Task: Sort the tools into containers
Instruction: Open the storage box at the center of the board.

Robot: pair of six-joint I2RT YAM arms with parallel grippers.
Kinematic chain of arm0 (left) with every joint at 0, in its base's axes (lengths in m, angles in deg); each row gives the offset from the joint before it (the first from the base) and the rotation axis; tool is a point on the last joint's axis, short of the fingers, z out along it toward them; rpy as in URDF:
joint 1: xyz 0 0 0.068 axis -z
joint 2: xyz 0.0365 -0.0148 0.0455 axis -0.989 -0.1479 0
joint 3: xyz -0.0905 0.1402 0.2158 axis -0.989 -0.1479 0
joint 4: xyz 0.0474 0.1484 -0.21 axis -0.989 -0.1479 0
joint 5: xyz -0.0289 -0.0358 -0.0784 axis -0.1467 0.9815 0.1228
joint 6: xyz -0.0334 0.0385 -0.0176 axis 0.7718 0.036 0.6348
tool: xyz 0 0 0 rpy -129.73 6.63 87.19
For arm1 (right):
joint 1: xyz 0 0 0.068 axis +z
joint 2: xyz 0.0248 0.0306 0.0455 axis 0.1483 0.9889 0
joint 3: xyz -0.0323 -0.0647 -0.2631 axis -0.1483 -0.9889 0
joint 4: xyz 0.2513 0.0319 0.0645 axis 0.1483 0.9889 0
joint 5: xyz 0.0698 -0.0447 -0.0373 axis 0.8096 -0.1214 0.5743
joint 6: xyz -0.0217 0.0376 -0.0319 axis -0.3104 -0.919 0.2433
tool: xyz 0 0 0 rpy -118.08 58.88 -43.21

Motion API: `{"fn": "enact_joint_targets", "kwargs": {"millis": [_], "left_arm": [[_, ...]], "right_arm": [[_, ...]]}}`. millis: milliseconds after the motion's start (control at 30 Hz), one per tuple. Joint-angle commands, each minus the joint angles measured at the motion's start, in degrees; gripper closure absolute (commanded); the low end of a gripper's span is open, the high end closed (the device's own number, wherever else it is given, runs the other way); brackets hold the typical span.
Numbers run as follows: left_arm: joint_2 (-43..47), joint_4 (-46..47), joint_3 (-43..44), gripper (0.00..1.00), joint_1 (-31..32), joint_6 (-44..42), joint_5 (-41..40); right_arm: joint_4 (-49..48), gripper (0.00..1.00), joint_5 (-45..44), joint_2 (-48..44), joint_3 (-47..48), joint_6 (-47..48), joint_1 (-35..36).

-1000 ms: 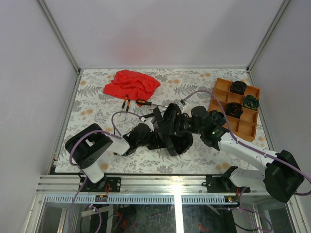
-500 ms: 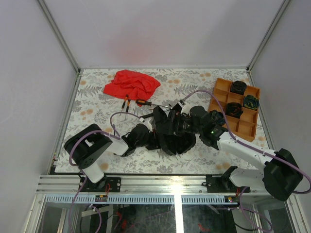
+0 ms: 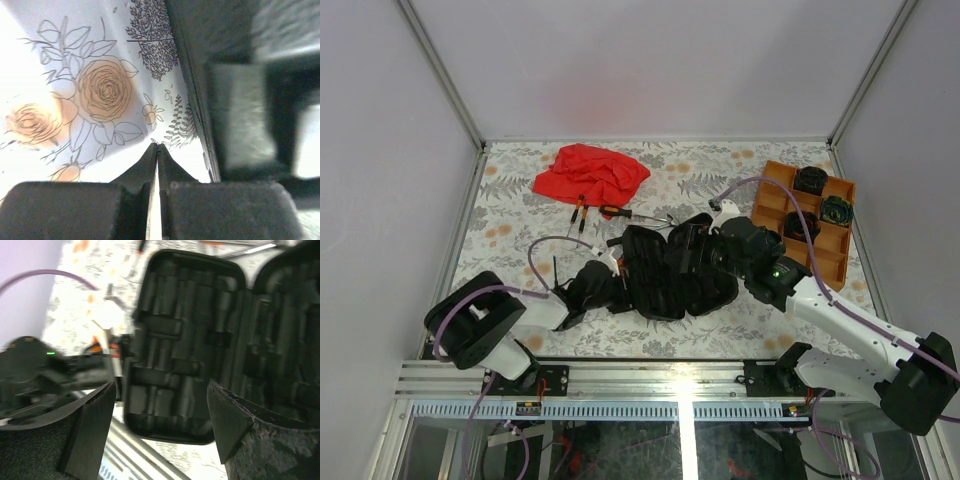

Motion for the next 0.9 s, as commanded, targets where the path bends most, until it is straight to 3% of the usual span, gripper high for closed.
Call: {"fn": "enact_joint_targets", "kwargs": {"millis": [0,233,433,600,700,867], "left_arm": [[6.01,-6.30,-1.00,1.00,-0.78,-2.22,-4.91],[17.48,-20.13,-1.32,1.00,-0.95,-3.26,-12.78],[28.38,-32.93,-0.83,0.99,-1.06,-2.66,-20.99],[33.32,-38.27,-0.05,0.84,-1.19,-2.05,-24.91],[33.46,-38.29,0.48,0.73,-1.32,-2.13,-24.26],[32.35,-36.73,0.88,0.64,-1.45,-2.13,-22.60]], "right_arm": [[8.84,0.21,-11.95,-0.46,1.62,5.87,0.29],[12.06,0.26,-17.74,0.60,0.01,8.88,0.26],[10.25,0.29,-14.72,4.66,-1.46,10.84,0.21],[8.80,0.31,-11.69,8.44,-2.29,11.65,0.18],[7.52,0.33,-9.05,10.05,-3.03,11.98,0.20],[4.71,0.34,-2.08,12.39,-4.97,12.82,0.12]]}}
